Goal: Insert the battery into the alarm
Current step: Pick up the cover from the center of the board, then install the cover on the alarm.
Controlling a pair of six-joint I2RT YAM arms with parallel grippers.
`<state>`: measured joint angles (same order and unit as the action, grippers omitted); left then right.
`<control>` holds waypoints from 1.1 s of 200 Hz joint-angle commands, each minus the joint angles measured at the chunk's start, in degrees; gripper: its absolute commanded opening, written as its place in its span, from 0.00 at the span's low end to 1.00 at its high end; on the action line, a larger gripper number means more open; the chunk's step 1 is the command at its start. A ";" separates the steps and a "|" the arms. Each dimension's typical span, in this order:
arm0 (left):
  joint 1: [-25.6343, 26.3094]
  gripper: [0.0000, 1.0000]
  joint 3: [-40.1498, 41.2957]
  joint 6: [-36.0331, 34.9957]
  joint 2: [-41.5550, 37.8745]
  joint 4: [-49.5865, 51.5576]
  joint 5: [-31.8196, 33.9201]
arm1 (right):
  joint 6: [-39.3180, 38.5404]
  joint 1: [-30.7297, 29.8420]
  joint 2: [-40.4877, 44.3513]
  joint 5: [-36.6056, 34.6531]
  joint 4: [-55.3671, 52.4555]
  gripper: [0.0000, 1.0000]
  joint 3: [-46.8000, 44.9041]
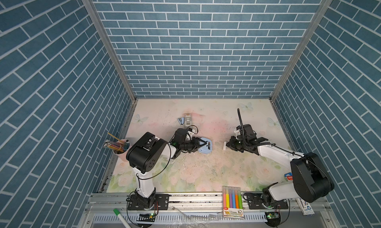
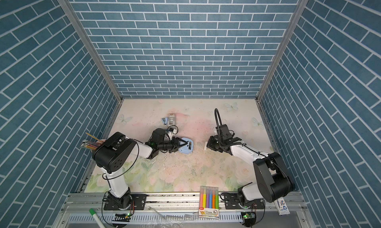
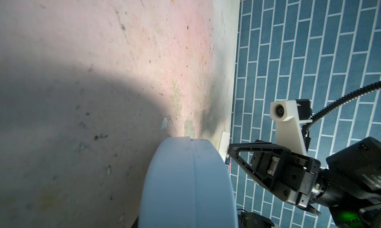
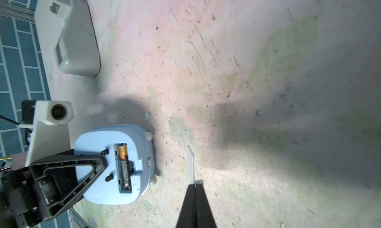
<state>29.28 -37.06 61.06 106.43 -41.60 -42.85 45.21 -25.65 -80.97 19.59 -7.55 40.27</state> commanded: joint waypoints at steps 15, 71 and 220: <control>0.25 0.01 -1.19 -7.26 -4.73 16.08 3.51 | 1.47 0.16 0.54 1.73 -0.73 0.00 2.06; 0.34 0.01 2.12 -3.12 0.25 5.92 2.57 | -0.20 0.17 -0.85 3.52 -2.38 0.00 5.99; 0.36 0.01 -6.22 -6.75 3.30 13.17 0.34 | 1.37 0.20 -0.12 5.00 -0.25 0.00 5.93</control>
<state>29.45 -42.72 57.12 108.12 -35.42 -43.57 45.06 -25.65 -80.68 23.62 -10.55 45.91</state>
